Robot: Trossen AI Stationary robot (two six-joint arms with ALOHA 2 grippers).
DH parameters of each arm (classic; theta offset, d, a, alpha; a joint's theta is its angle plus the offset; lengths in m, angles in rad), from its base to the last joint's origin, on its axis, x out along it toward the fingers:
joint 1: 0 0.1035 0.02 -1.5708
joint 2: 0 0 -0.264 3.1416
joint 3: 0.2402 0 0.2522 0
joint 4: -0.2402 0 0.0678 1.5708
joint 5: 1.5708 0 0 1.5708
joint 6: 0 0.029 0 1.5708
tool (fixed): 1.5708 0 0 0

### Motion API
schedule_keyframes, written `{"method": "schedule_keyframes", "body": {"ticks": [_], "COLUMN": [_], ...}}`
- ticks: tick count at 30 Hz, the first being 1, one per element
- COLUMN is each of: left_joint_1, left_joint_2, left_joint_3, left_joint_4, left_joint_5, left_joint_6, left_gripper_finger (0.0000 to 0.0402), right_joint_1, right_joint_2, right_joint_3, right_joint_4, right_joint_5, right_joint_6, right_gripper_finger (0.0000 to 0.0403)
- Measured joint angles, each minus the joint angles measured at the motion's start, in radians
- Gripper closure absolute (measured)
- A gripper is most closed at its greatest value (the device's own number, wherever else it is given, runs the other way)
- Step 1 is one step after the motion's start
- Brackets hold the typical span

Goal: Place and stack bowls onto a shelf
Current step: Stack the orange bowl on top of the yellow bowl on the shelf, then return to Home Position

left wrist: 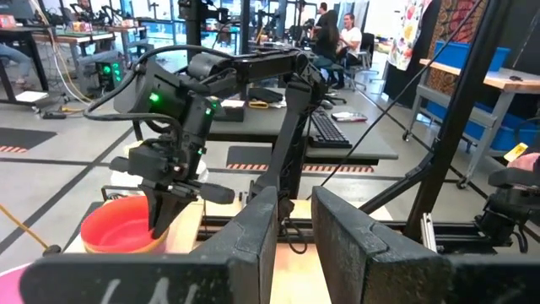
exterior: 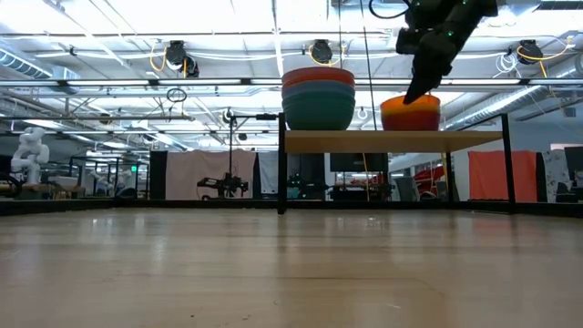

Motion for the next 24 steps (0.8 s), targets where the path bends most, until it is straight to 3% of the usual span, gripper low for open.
{"method": "schedule_keyframes", "body": {"ticks": [5, 11, 24], "left_joint_1": [0.000, 0.000, 0.001], "left_joint_2": [0.000, 0.000, -0.003], "left_joint_3": [0.000, 0.000, 0.000], "left_joint_4": [0.000, 0.000, -0.053], "left_joint_5": [0.000, -0.004, -0.156], "left_joint_6": [-0.002, -0.001, 0.029], "left_gripper_finger": [0.0321, 0.0321, 0.0321], "right_joint_1": [0.000, 0.003, 0.003], "right_joint_2": [-0.004, -0.006, -0.164], "right_joint_3": [-0.002, -0.003, -0.003], "right_joint_4": [0.041, 0.048, 0.104], "right_joint_5": [0.004, 0.006, 0.006], "right_joint_6": [-0.001, -0.038, -0.113], "right_gripper_finger": [0.0394, 0.0354, 0.0262]}}
